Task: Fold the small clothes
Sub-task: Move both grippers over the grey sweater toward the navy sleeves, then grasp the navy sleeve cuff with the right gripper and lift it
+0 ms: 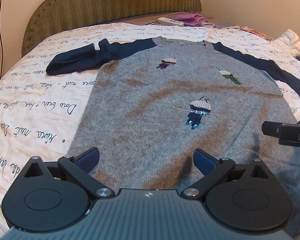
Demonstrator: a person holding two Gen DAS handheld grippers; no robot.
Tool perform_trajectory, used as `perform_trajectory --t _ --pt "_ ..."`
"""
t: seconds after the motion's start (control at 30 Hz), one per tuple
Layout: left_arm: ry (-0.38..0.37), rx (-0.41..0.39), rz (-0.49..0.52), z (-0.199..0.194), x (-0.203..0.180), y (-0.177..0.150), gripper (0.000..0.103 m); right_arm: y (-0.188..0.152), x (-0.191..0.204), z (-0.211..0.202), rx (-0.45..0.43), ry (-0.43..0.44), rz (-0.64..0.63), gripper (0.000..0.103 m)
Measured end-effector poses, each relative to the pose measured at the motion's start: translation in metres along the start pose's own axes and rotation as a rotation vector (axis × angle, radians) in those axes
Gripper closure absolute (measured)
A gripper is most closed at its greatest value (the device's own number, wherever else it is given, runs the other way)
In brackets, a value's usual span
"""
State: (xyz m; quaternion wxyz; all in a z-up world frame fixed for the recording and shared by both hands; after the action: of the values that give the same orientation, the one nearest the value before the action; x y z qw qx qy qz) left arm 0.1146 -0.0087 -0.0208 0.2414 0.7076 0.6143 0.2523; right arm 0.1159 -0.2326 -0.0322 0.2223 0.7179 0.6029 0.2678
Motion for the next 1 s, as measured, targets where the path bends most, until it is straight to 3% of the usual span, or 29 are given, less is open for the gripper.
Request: perform_trajectory --t 0.77,0.9,1.0 --pt "0.032 -0.067 0.036 0.043 -0.018 0.066 0.001 0.054 -0.015 0.040 0.000 0.011 -0.061 0.000" --pt "0.029 -0.041 0.033 0.058 -0.024 0.075 0.001 0.066 -0.036 0.048 -0.018 0.042 -0.040 0.000" --pt "0.024 -0.029 0.037 0.065 -0.028 0.076 0.001 0.074 -0.074 0.053 -0.059 0.005 0.014 0.000"
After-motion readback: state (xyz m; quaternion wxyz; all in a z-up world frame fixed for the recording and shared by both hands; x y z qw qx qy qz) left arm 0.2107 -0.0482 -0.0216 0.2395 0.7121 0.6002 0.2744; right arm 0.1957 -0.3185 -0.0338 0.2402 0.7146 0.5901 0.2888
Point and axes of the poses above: each gripper's, at about its wrist camera, not at the fingertips, and z roughly the way its jaws point, x to its left, y to its top, the point moved 5 cm from there along z, roughly the way its jaws point
